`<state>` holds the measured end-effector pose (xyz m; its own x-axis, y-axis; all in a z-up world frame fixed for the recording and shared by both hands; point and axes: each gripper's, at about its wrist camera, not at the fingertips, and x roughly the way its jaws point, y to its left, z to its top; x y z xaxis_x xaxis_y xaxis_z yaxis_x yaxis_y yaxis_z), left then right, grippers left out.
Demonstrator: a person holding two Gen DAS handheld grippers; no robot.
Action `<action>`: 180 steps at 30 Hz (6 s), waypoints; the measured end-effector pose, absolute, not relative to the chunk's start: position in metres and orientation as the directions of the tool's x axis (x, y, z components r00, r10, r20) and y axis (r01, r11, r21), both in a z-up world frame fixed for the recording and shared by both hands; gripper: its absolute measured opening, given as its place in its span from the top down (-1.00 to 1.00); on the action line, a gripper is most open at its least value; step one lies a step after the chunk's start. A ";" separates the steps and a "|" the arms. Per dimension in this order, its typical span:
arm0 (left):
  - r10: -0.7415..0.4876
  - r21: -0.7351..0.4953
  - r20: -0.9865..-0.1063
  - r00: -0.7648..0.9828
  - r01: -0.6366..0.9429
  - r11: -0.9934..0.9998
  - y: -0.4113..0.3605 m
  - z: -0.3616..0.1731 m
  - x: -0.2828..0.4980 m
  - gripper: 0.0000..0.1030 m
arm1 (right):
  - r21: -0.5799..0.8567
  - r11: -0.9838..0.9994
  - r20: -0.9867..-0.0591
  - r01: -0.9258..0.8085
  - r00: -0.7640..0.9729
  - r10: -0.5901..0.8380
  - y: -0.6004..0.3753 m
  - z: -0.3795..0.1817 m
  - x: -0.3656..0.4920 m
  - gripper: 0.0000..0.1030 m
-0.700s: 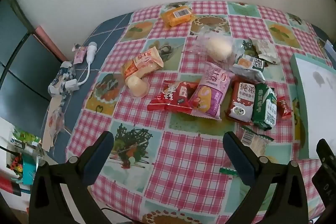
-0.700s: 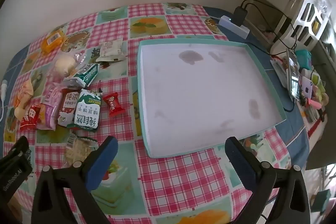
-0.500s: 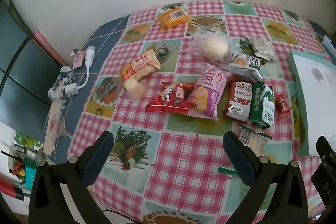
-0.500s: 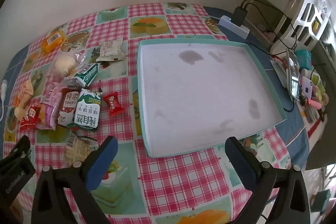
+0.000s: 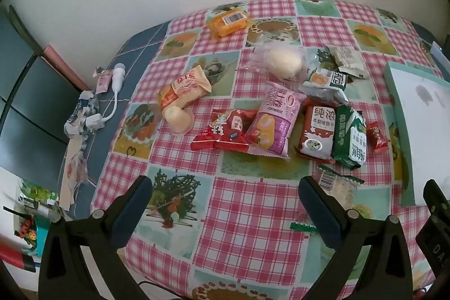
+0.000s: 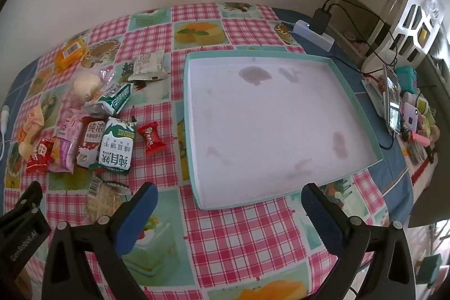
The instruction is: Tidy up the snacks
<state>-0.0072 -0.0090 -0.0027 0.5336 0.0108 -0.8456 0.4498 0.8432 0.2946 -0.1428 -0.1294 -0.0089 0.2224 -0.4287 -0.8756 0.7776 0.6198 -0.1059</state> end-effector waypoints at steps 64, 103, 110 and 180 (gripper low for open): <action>0.014 0.297 -0.854 0.520 0.464 0.835 -0.013 -0.007 -0.008 -1.00 | -0.117 0.623 -0.883 0.774 0.207 -0.422 -0.129 -0.013 -0.140 -1.00; -0.019 0.068 -0.949 0.315 0.263 0.962 0.086 -0.054 0.102 -1.00 | 0.063 0.780 -0.979 0.623 0.189 -0.072 -0.073 -0.088 -0.036 -1.00; -0.095 0.008 -0.944 0.315 0.309 0.951 0.075 -0.044 0.104 -1.00 | 0.056 0.762 -0.985 0.645 0.162 -0.065 -0.071 -0.102 -0.033 -0.84; -0.165 -0.049 -0.933 0.319 0.344 0.938 0.001 0.005 0.075 -0.09 | 0.169 0.674 -0.912 0.719 0.374 -0.171 -0.140 -0.008 -0.095 -0.02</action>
